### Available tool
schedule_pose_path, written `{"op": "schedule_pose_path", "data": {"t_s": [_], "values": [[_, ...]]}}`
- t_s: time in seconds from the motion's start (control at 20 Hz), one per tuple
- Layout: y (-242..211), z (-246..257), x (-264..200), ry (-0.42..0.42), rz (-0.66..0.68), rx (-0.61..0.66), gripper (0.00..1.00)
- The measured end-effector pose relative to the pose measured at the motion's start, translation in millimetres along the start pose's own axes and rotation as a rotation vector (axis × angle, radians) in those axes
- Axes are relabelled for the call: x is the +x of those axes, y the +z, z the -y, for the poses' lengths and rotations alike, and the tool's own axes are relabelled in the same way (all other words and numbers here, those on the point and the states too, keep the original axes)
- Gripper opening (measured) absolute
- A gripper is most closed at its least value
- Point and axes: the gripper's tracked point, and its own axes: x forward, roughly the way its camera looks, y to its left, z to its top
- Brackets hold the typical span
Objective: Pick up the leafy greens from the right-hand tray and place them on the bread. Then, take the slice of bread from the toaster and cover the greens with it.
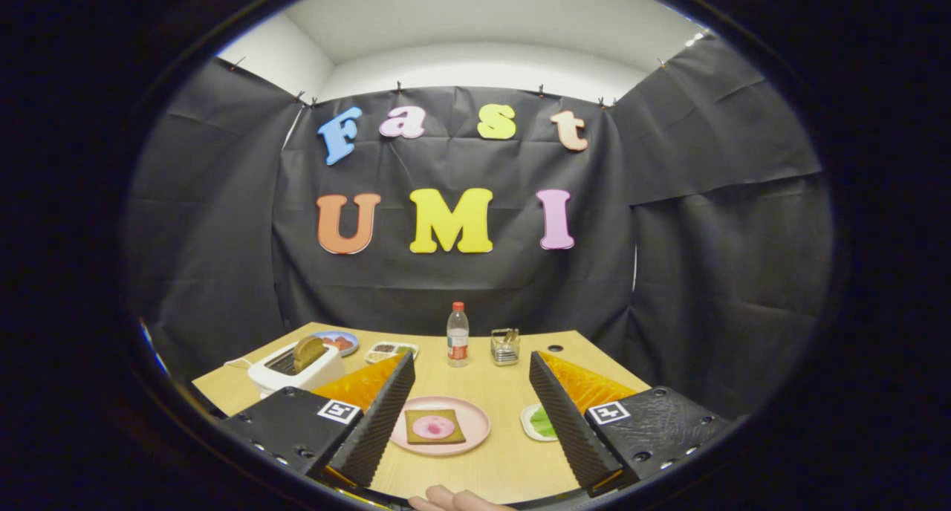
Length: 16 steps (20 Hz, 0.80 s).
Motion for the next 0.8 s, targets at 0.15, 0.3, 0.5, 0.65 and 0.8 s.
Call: {"op": "schedule_pose_path", "data": {"t_s": [0.15, 0.3, 0.5, 0.65, 0.8], "values": [[-6.4, -0.8, 5.1, 0.012, -0.009, -0.002, 0.95], [-10.8, 1.6, 8.4, 0.017, -0.011, 0.003, 0.95], [-17.6, 8.0, 16.7, 0.015, -0.027, 0.014, 0.95], [-20.5, 20.9, 29.2, 0.001, -0.032, 0.019, 0.95], [-22.8, 48.4, 48.0, -0.043, -0.035, 0.018, 0.95]]}}
